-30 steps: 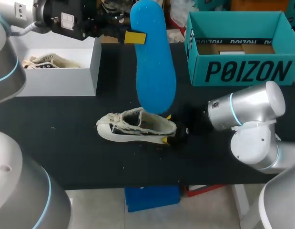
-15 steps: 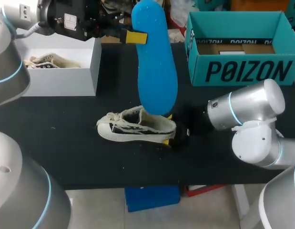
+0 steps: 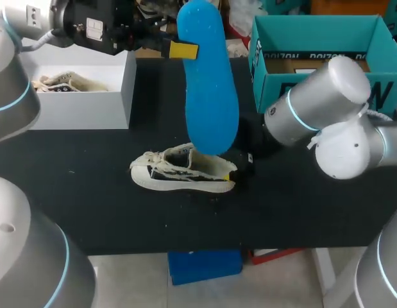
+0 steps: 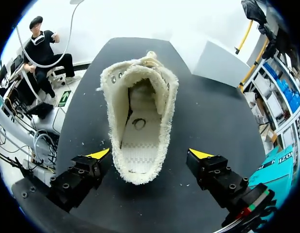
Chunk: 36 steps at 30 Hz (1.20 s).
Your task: Take the shoe out of the shoebox, open the shoe tongue, remove and reinsert the insole, then place the shoe into the shoebox
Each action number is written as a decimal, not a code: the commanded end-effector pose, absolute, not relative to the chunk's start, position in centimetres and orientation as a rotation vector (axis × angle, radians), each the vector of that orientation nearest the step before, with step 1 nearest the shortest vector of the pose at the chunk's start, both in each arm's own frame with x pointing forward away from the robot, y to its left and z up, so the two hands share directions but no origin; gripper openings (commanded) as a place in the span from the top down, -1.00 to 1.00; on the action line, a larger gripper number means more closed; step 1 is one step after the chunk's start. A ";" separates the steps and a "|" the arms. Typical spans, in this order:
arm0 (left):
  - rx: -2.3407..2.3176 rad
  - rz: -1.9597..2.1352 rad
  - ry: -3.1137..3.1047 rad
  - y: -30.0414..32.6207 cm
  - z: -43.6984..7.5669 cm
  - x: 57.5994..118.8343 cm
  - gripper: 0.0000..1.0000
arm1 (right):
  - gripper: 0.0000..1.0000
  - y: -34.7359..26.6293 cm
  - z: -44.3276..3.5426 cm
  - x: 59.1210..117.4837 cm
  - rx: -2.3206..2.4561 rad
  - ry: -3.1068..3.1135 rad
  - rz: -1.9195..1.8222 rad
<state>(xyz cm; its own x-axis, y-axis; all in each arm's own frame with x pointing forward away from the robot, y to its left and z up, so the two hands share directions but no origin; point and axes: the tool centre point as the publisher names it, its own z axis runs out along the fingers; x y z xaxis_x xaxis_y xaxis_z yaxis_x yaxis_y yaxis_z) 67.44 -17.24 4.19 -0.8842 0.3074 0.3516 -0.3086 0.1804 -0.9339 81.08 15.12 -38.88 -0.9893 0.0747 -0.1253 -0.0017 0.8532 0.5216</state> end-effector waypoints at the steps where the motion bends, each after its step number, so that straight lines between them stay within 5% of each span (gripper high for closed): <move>1: 0.000 1.752 -1.996 -17.4 4.1 67.5 1.00 | -1.00 15.7 -37.7 80.6 0.084 2.974 0.318; 36: 0.000 1.752 -1.996 -17.4 4.1 67.5 1.00 | -1.00 17.0 -37.5 79.5 0.096 2.999 0.024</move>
<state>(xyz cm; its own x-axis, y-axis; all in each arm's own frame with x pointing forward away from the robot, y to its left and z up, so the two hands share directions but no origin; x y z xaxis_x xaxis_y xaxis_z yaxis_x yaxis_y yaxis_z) 67.47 -17.23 4.21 -0.8841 0.3077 0.3517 -0.3084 0.1812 -0.9338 79.50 16.85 -37.43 -0.9883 0.0643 -0.1385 0.0594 0.9975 0.0392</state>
